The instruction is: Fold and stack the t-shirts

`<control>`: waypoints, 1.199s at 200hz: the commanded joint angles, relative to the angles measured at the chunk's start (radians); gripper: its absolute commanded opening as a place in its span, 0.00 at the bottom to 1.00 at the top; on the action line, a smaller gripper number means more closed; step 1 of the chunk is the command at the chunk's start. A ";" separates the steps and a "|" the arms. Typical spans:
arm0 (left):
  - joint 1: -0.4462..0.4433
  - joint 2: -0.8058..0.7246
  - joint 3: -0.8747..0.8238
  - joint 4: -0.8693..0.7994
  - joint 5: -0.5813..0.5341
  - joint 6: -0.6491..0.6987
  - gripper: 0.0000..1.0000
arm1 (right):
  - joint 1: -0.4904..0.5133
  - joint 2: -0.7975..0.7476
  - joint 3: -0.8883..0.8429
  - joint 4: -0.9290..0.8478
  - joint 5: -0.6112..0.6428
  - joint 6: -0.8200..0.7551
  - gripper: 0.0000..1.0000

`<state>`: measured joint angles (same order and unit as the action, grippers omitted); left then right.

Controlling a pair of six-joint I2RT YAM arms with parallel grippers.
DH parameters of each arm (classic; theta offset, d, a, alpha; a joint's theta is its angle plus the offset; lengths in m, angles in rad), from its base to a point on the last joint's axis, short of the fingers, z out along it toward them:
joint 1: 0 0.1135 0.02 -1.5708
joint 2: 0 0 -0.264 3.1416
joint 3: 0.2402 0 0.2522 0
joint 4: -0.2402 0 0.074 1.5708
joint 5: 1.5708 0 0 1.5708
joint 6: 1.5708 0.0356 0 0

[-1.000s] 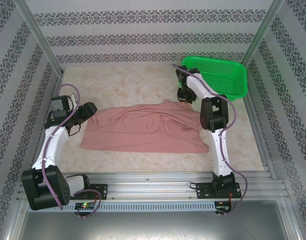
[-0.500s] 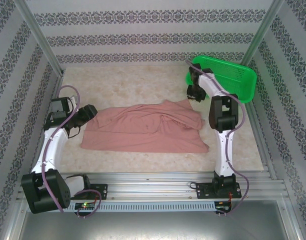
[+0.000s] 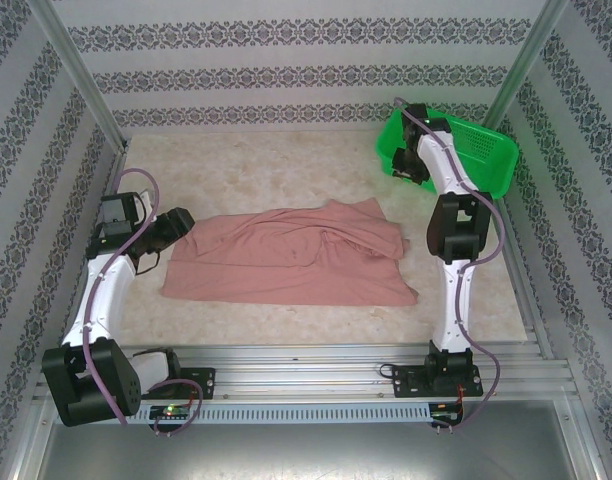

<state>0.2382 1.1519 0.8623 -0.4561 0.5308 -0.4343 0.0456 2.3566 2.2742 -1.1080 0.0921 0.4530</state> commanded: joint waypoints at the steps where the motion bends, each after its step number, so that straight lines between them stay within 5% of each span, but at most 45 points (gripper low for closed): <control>1: 0.015 -0.014 0.021 -0.030 0.000 0.022 0.64 | 0.031 -0.074 0.005 0.078 -0.032 -0.079 0.38; 86: 0.016 -0.050 -0.019 -0.017 0.013 0.005 0.64 | 0.146 -0.263 -0.496 0.326 -0.089 0.018 0.47; 240: 0.015 -0.084 0.156 -0.157 0.005 -0.004 0.65 | 0.175 0.000 -0.288 0.201 0.005 0.053 0.38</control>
<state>0.2443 1.0981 0.9684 -0.5446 0.5423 -0.4355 0.2012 2.3318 1.9614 -0.8211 0.0746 0.4992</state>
